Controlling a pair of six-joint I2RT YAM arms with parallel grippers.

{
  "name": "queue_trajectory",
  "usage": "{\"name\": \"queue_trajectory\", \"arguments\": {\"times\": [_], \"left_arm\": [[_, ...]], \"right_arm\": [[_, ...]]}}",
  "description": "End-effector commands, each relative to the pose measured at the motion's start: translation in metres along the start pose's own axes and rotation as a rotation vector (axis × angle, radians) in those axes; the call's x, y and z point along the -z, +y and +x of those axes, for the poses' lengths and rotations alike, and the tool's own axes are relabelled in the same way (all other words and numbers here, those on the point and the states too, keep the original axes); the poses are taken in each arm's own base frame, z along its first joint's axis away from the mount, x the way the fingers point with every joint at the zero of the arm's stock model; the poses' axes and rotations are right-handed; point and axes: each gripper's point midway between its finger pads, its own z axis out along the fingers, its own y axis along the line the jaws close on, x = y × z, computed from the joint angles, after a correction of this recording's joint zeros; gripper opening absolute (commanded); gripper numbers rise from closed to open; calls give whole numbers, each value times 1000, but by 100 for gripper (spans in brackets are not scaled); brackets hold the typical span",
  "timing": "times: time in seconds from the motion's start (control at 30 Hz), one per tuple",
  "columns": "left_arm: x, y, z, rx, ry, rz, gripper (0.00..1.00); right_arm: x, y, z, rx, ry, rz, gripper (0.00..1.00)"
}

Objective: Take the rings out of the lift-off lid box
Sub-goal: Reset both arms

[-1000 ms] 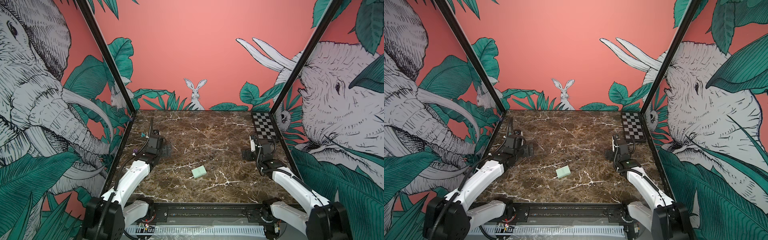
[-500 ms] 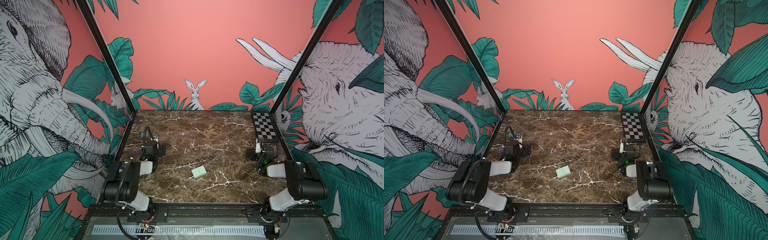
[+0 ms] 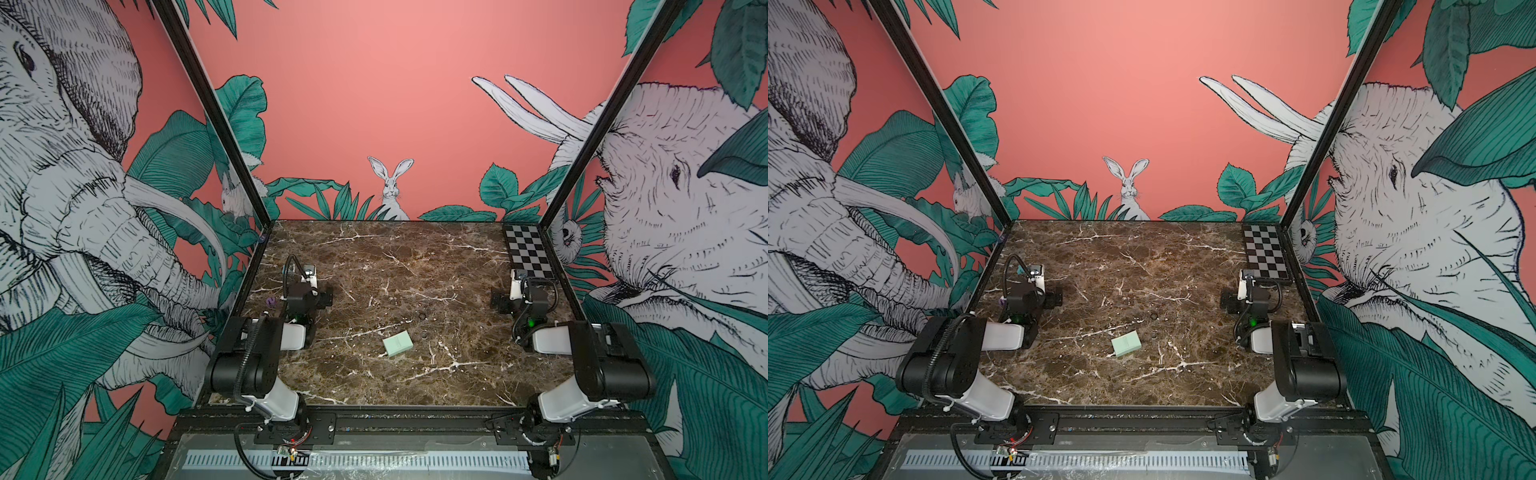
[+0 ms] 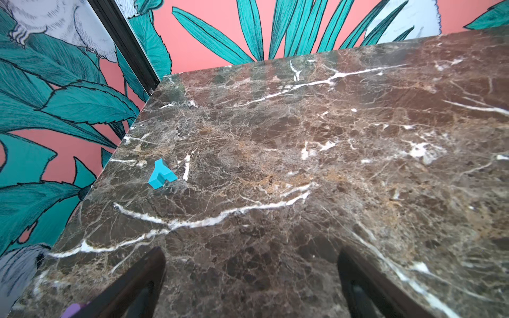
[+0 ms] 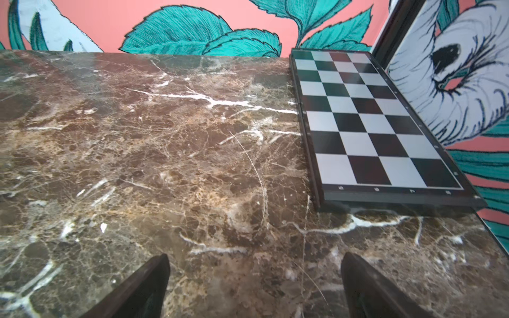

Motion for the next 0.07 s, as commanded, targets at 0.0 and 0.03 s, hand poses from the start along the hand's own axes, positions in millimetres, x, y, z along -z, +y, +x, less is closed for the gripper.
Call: {"name": "queue_trajectory", "arguments": {"times": [0.0,0.03], "left_arm": [[4,3,-8,-4,-28,1,100],[3,4,-8,-4,-33,-4,100]], "right_arm": [[1,0,-18,19,-63,10,99],[1,1,-18,23,-67,5,99]]}}
